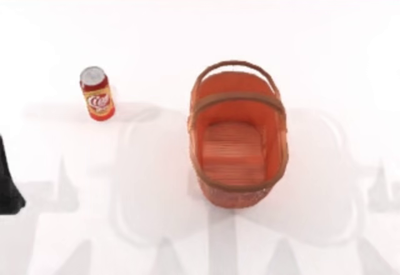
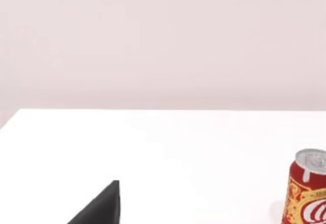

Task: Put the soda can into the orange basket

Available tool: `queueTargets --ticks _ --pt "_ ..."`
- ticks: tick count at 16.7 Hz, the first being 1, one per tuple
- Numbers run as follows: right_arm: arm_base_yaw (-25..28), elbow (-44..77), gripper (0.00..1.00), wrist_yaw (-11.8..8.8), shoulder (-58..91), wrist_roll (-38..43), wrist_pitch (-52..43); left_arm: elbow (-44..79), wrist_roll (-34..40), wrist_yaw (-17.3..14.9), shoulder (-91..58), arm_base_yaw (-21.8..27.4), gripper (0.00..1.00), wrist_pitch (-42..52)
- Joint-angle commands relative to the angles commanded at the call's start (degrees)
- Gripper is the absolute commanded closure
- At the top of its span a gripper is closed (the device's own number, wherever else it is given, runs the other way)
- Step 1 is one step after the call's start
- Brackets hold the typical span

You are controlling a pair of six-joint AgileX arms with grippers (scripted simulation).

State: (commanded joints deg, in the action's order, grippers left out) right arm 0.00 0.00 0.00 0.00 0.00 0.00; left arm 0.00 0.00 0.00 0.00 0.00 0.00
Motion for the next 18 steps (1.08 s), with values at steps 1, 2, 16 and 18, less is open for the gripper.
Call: queueTargets --ticks 1,2,16,18 --pt "0.0 0.0 0.0 0.0 0.0 0.0 0.0 0.0 0.0 0.0 0.0 0.0 0.0 0.0" --pt "0.0 0.0 0.0 0.0 0.0 0.0 0.0 0.0 0.0 0.0 0.0 0.0 0.0 0.0" --pt "0.0 0.0 0.0 0.0 0.0 0.0 0.0 49.4 -14.6 -3.9 -51.1 9.5 0.0 38.3" --pt "0.0 0.0 0.0 0.0 0.0 0.0 0.0 60.6 -17.7 -3.8 -63.2 10.6 0.0 45.7"
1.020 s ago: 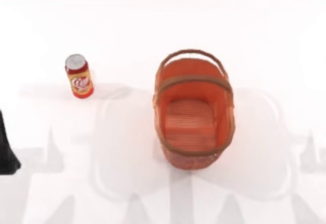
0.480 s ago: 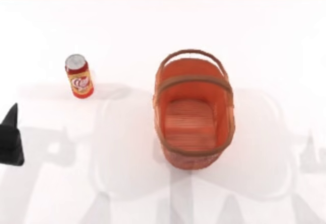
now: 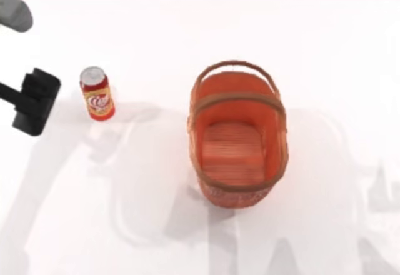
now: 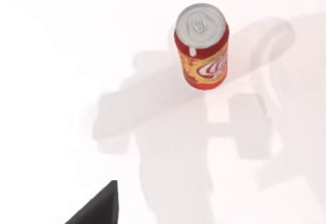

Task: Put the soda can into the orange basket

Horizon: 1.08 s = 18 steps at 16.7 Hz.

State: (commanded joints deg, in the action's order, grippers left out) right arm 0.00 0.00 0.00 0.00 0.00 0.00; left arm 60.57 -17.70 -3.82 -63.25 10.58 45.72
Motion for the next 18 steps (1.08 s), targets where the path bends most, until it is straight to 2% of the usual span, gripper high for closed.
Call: queueTargets --ticks 5,10,14,18 --pt "0.0 0.0 0.0 0.0 0.0 0.0 0.0 27.1 -7.3 1.0 -31.1 1.5 0.0 16.1" --pt "0.0 0.0 0.0 0.0 0.0 0.0 0.0 49.2 -13.2 2.6 -57.0 2.0 0.0 27.1" --pt "0.0 0.0 0.0 0.0 0.0 0.0 0.0 60.1 -16.1 3.4 -68.8 2.1 0.0 31.7" --pt "0.0 0.0 0.0 0.0 0.0 0.0 0.0 62.2 -16.8 3.6 -71.1 2.2 0.0 32.6"
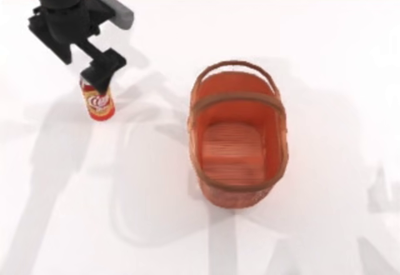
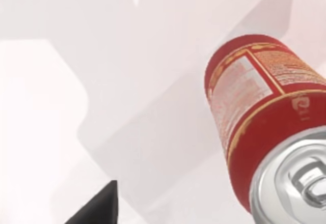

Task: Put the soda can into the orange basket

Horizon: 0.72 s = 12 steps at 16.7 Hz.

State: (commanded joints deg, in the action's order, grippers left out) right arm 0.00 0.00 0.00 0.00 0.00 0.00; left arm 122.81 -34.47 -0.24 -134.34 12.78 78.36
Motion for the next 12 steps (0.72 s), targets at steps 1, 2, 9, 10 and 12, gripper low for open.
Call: queueTargets --ticks 1,2,9,10,12 --pt "0.0 0.0 0.0 0.0 0.0 0.0 0.0 0.0 0.0 0.0 0.0 0.0 0.0 0.0" --pt "0.0 0.0 0.0 0.0 0.0 0.0 0.0 0.0 0.0 0.0 0.0 0.0 0.0 0.0" --pt "0.0 0.0 0.0 0.0 0.0 0.0 0.0 -7.5 -0.1 0.0 -0.5 -0.1 0.0 -8.2" --pt "0.0 0.0 0.0 0.0 0.0 0.0 0.0 -8.9 -0.1 0.0 -0.7 -0.1 0.0 -9.7" --pt "0.0 0.0 0.0 0.0 0.0 0.0 0.0 -9.9 -0.1 0.0 -0.8 -0.1 0.0 -10.7"
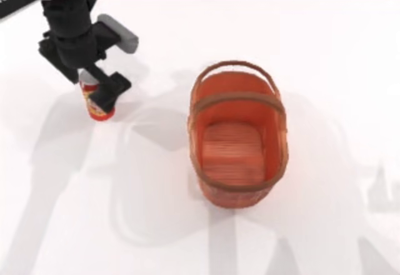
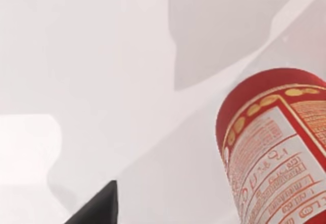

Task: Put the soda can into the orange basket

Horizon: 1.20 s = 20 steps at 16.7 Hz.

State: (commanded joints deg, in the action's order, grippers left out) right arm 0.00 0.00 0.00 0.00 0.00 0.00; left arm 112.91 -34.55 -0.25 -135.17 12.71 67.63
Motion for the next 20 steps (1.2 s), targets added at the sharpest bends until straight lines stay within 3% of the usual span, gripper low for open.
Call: queueTargets --ticks 3,16,20 --pt "0.0 0.0 0.0 0.0 0.0 0.0 0.0 0.0 0.0 0.0 0.0 0.0 0.0 0.0" --pt "0.0 0.0 0.0 0.0 0.0 0.0 0.0 0.0 0.0 0.0 0.0 0.0 0.98 0.0" --pt "0.0 0.0 0.0 0.0 0.0 0.0 0.0 0.0 0.0 0.0 0.0 0.0 1.0 0.0"
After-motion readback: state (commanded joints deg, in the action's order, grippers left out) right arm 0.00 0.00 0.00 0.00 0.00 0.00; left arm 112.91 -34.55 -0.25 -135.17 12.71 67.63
